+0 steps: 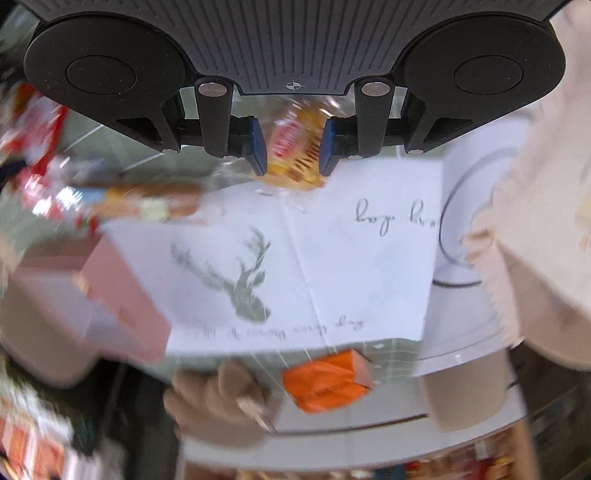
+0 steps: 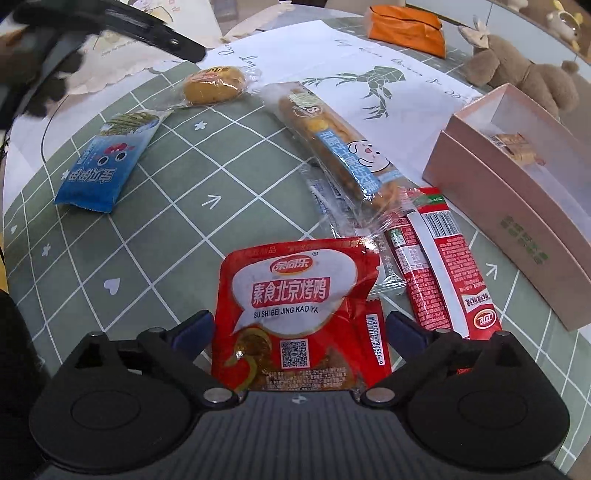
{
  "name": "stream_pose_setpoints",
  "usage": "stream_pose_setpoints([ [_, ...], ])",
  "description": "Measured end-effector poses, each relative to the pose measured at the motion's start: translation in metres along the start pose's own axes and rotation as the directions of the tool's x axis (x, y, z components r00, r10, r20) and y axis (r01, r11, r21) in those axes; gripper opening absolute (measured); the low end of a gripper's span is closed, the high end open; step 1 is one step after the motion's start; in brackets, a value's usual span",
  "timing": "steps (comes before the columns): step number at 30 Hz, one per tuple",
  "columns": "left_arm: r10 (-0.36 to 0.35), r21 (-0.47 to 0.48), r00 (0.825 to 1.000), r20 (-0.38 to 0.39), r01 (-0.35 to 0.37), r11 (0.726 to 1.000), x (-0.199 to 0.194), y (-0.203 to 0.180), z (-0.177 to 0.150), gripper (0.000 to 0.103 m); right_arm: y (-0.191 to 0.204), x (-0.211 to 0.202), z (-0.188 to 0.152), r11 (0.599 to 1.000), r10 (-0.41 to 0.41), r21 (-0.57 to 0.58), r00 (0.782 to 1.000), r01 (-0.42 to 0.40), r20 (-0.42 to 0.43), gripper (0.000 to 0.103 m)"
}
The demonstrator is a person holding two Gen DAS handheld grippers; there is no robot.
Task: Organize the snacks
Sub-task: 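Grasp the red roast-duck pack with right while left reaches the yellow bread bun, then grasp the yellow bread bun with left while right lifts the red duck pack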
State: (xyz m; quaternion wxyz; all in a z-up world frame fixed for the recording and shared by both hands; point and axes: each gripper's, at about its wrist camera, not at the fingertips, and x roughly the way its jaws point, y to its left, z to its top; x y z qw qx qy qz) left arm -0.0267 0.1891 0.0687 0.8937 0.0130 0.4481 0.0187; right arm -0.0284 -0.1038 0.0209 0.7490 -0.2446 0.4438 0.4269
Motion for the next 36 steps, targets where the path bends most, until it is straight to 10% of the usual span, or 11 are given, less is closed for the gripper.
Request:
stream_pose_setpoints([
  [4,-0.026,0.108,0.995,-0.098,0.036,0.993,0.027,-0.001,0.013,0.05,0.002,0.002,-0.002,1.0,-0.009,0.019,1.0,0.009,0.019,0.103],
  [12,-0.151,0.038,0.951,-0.269,0.167,0.985,0.057,0.016,0.02,0.074,0.007,0.002,-0.012,0.985,-0.103,0.153,0.986,0.082,0.132,0.103],
  [20,-0.063,0.067,0.965,-0.254,0.083,0.994,0.049,-0.03,0.005,0.062,-0.017,-0.02,-0.009,0.978,-0.075,0.206,0.987,0.044,0.144,0.094],
  [26,-0.163,-0.05,0.976,-0.148,0.157,0.986,0.026,-0.085,-0.026,0.061,-0.044,-0.085,-0.033,0.932,-0.359,0.165,0.887,0.323,0.292,0.094],
  [31,-0.103,-0.102,0.986,-0.132,0.09,0.991,0.008,-0.129,-0.052,0.061,-0.05,-0.083,-0.045,0.946,-0.287,0.199,0.948,0.256,0.142,0.094],
  [36,-0.15,-0.177,0.978,-0.148,0.123,0.976,-0.006,-0.138,-0.067,0.061,-0.006,-0.062,-0.043,0.952,-0.222,0.248,0.964,0.181,0.149,0.094],
])
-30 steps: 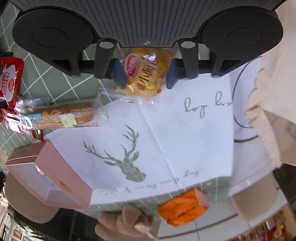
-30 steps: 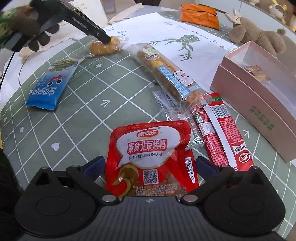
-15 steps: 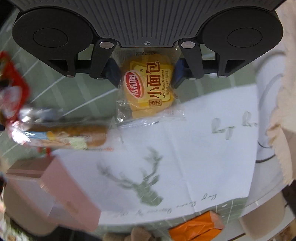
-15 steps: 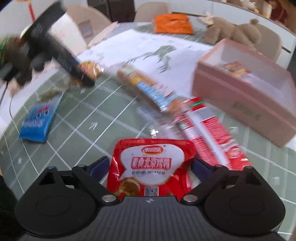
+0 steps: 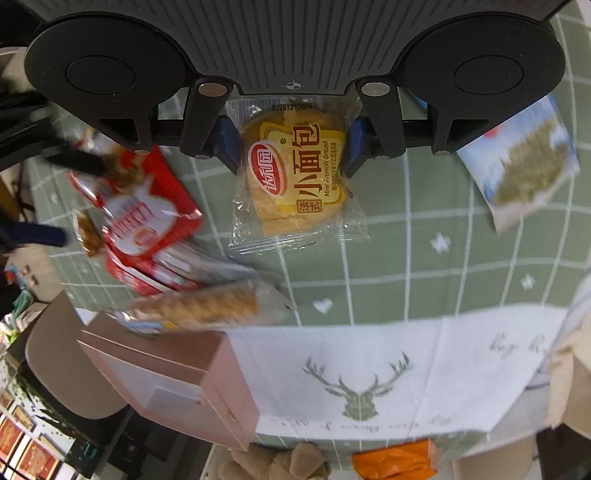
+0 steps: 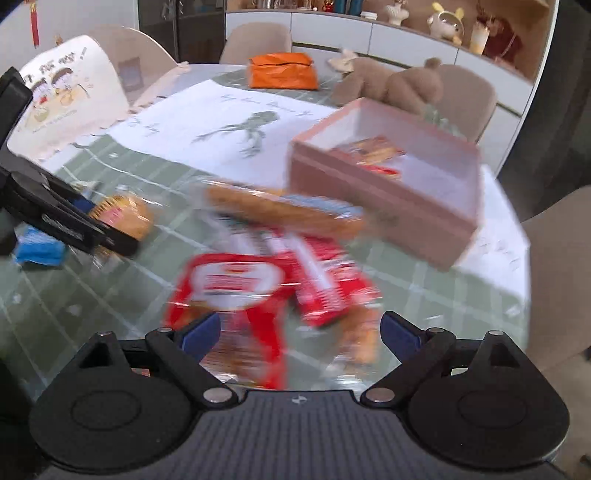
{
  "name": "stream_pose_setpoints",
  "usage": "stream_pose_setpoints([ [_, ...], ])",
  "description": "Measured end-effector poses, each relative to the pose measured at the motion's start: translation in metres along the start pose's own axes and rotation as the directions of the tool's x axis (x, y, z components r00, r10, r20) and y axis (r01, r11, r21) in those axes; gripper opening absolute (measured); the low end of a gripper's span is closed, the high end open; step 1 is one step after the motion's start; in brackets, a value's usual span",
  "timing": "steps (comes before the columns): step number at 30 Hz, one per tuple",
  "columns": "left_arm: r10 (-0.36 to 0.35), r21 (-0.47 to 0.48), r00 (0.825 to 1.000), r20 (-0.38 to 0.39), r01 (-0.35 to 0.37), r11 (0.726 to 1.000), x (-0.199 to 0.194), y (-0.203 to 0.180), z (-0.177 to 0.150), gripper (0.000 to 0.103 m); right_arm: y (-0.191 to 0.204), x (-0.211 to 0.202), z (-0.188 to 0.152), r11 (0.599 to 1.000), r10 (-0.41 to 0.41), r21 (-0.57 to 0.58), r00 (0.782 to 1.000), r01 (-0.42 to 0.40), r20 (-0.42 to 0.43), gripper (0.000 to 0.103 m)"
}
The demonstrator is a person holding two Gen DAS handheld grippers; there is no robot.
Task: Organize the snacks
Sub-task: 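Grasp the yellow bread bun with left while right lifts the red duck pack, then drop the bun into the pink box with left while right drops the duck pack in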
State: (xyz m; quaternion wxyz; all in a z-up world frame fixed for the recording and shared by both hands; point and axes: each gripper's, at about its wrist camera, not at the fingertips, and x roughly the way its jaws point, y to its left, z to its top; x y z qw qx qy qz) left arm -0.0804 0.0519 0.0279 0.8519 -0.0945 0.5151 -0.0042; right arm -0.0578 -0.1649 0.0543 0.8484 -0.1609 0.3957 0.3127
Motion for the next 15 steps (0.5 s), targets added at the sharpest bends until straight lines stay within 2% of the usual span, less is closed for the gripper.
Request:
stream_pose_setpoints([
  [2,-0.013,0.004,1.0,-0.012,0.013,1.0,-0.003,-0.002,-0.005,0.061,0.018,0.012,0.002,1.0,0.013,-0.006,1.0,-0.013,-0.008,0.094],
  [6,-0.021,0.029,0.999,-0.025,0.022,0.999,-0.006,-0.004,-0.012,0.061,0.039,0.048,0.007,0.999,-0.01,-0.037,0.995,0.007,-0.098,0.091],
  [9,-0.018,0.057,1.0,-0.012,0.019,0.998,-0.008,-0.007,-0.017,0.062,0.028,0.042,0.01,0.999,0.038,-0.001,0.994,-0.038,-0.1,0.075],
  [10,-0.016,0.063,1.0,-0.01,0.017,0.998,-0.008,-0.008,-0.017,0.062,0.023,0.035,0.01,0.999,0.048,-0.004,0.994,-0.049,-0.094,0.062],
  [13,-0.009,0.065,1.0,-0.009,0.009,0.998,-0.007,-0.008,-0.016,0.061,0.007,0.01,0.006,0.999,0.045,-0.004,0.997,-0.045,-0.056,0.059],
  [15,-0.051,0.036,0.999,0.006,0.05,0.998,-0.009,-0.006,-0.015,0.06,-0.008,-0.007,0.005,0.999,0.028,0.02,0.999,-0.027,-0.03,0.059],
])
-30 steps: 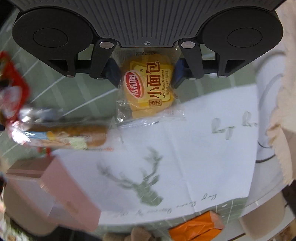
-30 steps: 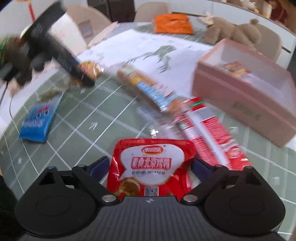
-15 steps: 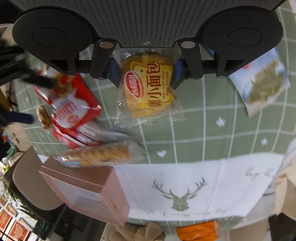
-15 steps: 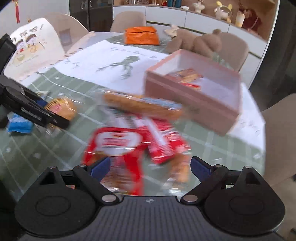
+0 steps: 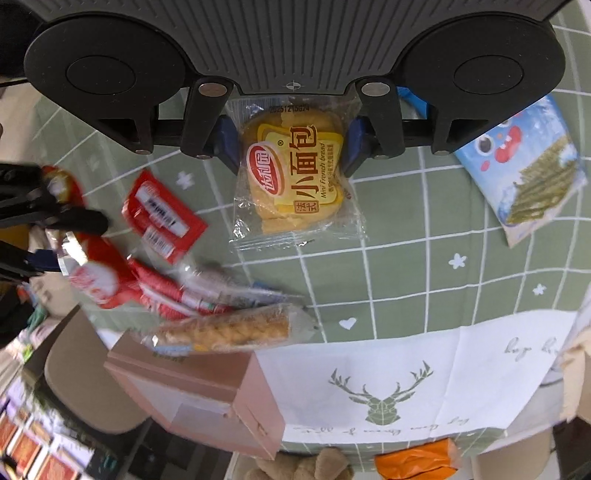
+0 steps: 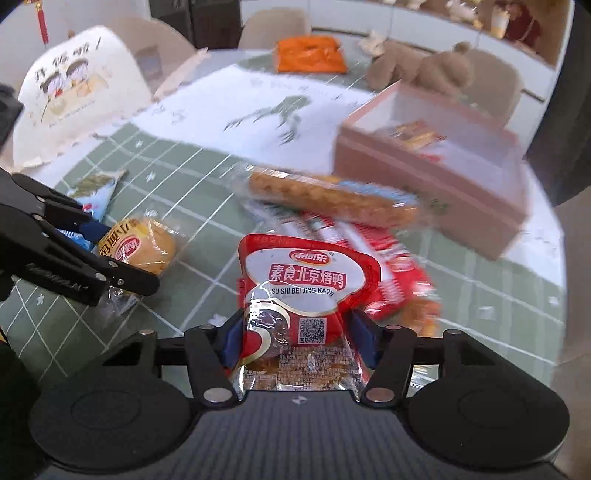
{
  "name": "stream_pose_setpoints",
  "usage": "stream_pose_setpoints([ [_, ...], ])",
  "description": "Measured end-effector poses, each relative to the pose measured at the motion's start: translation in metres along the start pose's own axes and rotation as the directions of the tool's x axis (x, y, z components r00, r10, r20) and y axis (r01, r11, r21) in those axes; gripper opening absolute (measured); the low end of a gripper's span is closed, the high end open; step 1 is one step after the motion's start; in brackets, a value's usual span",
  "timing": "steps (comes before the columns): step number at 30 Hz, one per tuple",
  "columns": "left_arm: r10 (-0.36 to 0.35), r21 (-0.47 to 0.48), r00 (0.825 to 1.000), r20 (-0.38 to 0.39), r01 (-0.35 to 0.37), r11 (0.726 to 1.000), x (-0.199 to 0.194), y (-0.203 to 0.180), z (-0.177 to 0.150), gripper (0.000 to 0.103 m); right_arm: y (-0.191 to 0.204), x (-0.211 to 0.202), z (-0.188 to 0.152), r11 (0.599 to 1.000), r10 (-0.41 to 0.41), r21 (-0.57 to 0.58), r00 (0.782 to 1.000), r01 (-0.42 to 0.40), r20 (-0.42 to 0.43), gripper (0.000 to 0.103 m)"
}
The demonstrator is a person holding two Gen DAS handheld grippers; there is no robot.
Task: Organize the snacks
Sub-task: 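Drop the bun into the pink box with left while right drops the duck pack in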
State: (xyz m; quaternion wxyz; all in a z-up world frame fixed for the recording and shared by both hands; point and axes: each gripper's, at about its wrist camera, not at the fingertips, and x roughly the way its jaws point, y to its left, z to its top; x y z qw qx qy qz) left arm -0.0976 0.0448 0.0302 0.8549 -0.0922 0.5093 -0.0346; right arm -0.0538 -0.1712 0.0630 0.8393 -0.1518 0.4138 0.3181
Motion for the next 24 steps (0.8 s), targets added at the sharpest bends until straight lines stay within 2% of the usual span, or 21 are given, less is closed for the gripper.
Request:
stream_pose_setpoints([
  [2,-0.067,-0.021,0.997,0.049,0.068,0.997,-0.011,0.001,0.007,0.059,-0.016,-0.022,0.002,0.999,-0.02,0.037,0.999,0.018,0.047,0.059],
  [4,-0.142,-0.03,0.982,0.127,0.147,0.989,-0.031,0.0,0.027,0.059,-0.031,-0.049,0.006,0.996,-0.067,0.067,0.991,0.059,0.119,0.059],
  [7,-0.233,0.036,0.937,0.26,0.232,0.972,-0.066,-0.013,0.085,0.059,-0.054,-0.088,0.036,0.987,-0.139,0.119,0.959,0.113,0.248,0.059],
  [10,-0.33,0.051,0.88,0.342,0.334,0.941,-0.078,-0.025,0.162,0.06,-0.071,-0.103,0.083,0.976,-0.2,0.148,0.923,0.159,0.328,0.06],
  [11,-0.366,0.042,0.865,0.344,0.375,0.926,-0.072,-0.028,0.19,0.06,-0.078,-0.101,0.102,0.973,-0.212,0.164,0.912,0.163,0.352,0.066],
  [12,-0.383,0.029,0.861,0.334,0.397,0.917,-0.064,-0.032,0.213,0.06,-0.086,-0.097,0.116,0.972,-0.208,0.18,0.907,0.15,0.367,0.083],
  [13,-0.38,0.011,0.866,0.326,0.398,0.917,-0.053,-0.035,0.232,0.06,-0.095,-0.089,0.131,0.972,-0.196,0.198,0.909,0.129,0.369,0.09],
  [15,-0.343,-0.002,0.887,0.31,0.362,0.932,-0.037,-0.04,0.251,0.059,-0.107,-0.066,0.151,0.964,-0.209,0.225,0.924,0.14,0.32,0.091],
  [16,-0.339,0.008,0.888,0.311,0.354,0.935,-0.033,-0.041,0.251,0.059,-0.111,-0.057,0.155,0.961,-0.222,0.227,0.929,0.157,0.296,0.09],
  [18,-0.363,0.026,0.881,0.303,0.373,0.927,-0.024,-0.036,0.238,0.059,-0.115,-0.049,0.146,0.955,-0.252,0.224,0.926,0.192,0.282,0.089],
  [19,-0.373,0.029,0.883,0.284,0.381,0.924,-0.016,-0.034,0.231,0.059,-0.119,-0.05,0.137,0.956,-0.249,0.226,0.927,0.188,0.281,0.089],
  [21,-0.363,0.013,0.905,0.222,0.37,0.929,0.003,-0.024,0.216,0.059,-0.123,-0.044,0.116,0.961,-0.212,0.229,0.944,0.154,0.252,0.089],
  [24,-0.317,0.004,0.933,0.17,0.321,0.947,0.017,-0.009,0.182,0.059,-0.119,-0.024,0.086,0.962,-0.187,0.229,0.972,0.152,0.143,0.089],
])
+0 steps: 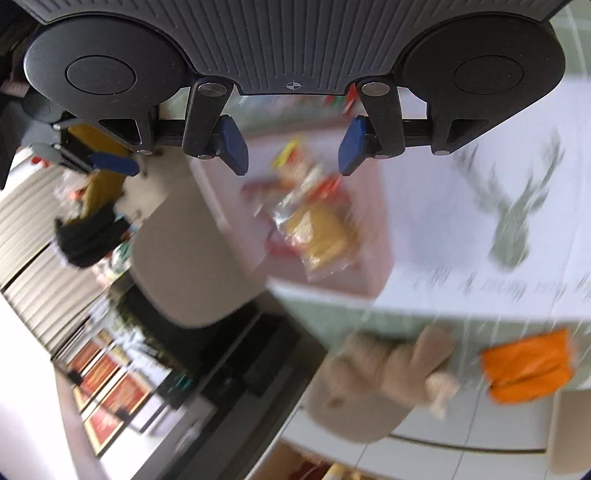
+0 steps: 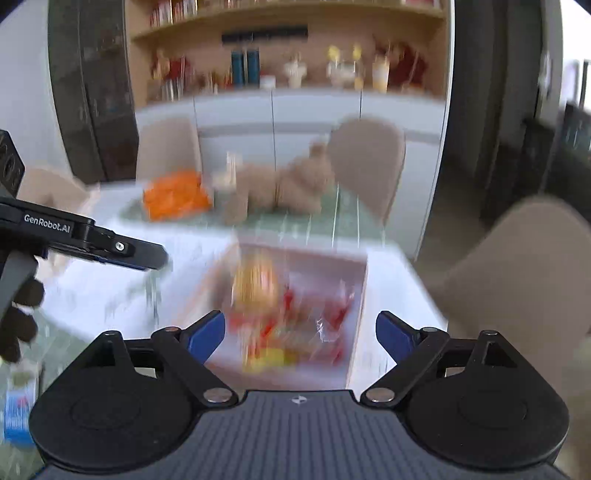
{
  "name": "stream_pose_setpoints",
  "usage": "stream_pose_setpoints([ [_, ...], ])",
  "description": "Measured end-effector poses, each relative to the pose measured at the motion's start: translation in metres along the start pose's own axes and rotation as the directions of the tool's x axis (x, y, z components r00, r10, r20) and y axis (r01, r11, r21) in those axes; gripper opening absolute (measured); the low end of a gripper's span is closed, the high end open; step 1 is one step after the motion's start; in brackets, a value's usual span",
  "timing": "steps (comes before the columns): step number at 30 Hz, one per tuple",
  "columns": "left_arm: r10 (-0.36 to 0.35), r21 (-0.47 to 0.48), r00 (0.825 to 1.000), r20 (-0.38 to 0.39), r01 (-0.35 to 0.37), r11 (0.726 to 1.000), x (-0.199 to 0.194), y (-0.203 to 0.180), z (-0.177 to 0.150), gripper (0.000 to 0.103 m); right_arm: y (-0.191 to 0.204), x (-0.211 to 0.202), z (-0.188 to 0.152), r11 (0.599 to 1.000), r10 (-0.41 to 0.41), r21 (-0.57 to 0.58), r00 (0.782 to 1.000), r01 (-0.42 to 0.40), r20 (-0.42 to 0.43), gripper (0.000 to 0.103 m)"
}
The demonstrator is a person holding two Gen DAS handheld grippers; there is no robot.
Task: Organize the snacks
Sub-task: 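Drop the bun into the pink box with left while right drops the duck pack in, then move the left gripper past the blue seaweed pack toward a clear-wrapped candy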
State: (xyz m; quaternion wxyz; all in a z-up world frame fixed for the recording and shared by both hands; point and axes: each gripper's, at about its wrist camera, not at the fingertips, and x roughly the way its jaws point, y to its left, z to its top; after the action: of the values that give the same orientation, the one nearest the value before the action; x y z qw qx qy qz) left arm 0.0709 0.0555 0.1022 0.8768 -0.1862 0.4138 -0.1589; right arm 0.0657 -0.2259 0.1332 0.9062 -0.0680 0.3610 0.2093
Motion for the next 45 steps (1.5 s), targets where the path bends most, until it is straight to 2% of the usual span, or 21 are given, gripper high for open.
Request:
stream_pose_setpoints([
  [2,0.067,0.023,0.998,-0.012,-0.067,0.997,-0.012,0.008,-0.027,0.059,0.007,0.008,-0.026,1.0,-0.012,-0.027,0.998,0.01,-0.063,0.089],
  [4,0.15,0.019,0.988,-0.033,-0.15,0.989,-0.03,0.022,-0.052,0.059,0.015,0.014,-0.046,0.999,-0.011,-0.043,0.993,0.006,-0.117,0.089],
  [9,0.322,-0.106,0.944,-0.07,-0.328,0.939,-0.089,0.067,-0.109,0.059,0.035,0.014,-0.084,0.999,0.048,0.007,0.977,-0.048,-0.208,0.089],
  [11,0.381,-0.18,0.922,-0.073,-0.388,0.904,-0.114,0.083,-0.128,0.059,0.048,0.008,-0.095,0.997,0.075,0.003,0.974,-0.076,-0.212,0.089],
  [14,0.458,-0.299,0.886,-0.073,-0.458,0.837,-0.145,0.101,-0.154,0.059,0.073,0.006,-0.101,0.989,0.141,-0.02,0.963,-0.15,-0.231,0.089],
  [18,0.522,-0.409,0.848,-0.091,-0.51,0.757,-0.159,0.114,-0.18,0.058,0.109,0.011,-0.11,0.97,0.175,-0.119,0.949,-0.212,-0.264,0.086],
  [20,0.526,-0.436,0.845,-0.097,-0.511,0.741,-0.159,0.115,-0.189,0.057,0.121,0.009,-0.113,0.963,0.165,-0.164,0.95,-0.213,-0.266,0.086],
  [23,0.49,-0.436,0.865,-0.103,-0.483,0.759,-0.148,0.112,-0.194,0.054,0.124,0.005,-0.115,0.962,0.121,-0.212,0.963,-0.174,-0.24,0.086],
  [25,0.47,-0.393,0.878,-0.097,-0.467,0.792,-0.135,0.104,-0.187,0.05,0.119,0.006,-0.116,0.97,0.086,-0.204,0.97,-0.133,-0.227,0.086],
  [26,0.451,-0.373,0.887,-0.098,-0.453,0.81,-0.129,0.1,-0.184,0.044,0.115,0.006,-0.115,0.975,0.069,-0.193,0.972,-0.114,-0.224,0.086],
  [31,0.378,-0.26,0.921,-0.094,-0.389,0.884,-0.089,0.076,-0.161,0.042,0.099,0.013,-0.11,0.989,0.032,-0.137,0.981,-0.059,-0.192,0.086],
  [33,0.337,-0.245,0.937,-0.095,-0.35,0.904,-0.077,0.07,-0.154,0.035,0.098,0.015,-0.107,0.989,0.033,-0.136,0.983,-0.058,-0.179,0.085],
  [35,0.309,-0.23,0.947,-0.086,-0.321,0.919,-0.07,0.063,-0.146,0.031,0.098,0.022,-0.102,0.99,0.026,-0.131,0.985,-0.049,-0.172,0.082],
  [41,0.295,-0.199,0.955,0.007,-0.288,0.937,-0.082,0.044,-0.13,0.031,0.102,0.049,-0.094,0.992,-0.002,-0.125,0.983,-0.022,-0.185,0.082],
  [43,0.254,-0.201,0.967,0.001,-0.248,0.948,-0.085,0.042,-0.127,0.032,0.107,0.055,-0.094,0.992,0.033,-0.115,0.976,-0.059,-0.214,0.08],
  [45,0.199,-0.192,0.98,-0.023,-0.2,0.961,-0.079,0.036,-0.124,0.032,0.112,0.059,-0.096,0.988,0.108,-0.084,0.962,-0.133,-0.251,0.078],
])
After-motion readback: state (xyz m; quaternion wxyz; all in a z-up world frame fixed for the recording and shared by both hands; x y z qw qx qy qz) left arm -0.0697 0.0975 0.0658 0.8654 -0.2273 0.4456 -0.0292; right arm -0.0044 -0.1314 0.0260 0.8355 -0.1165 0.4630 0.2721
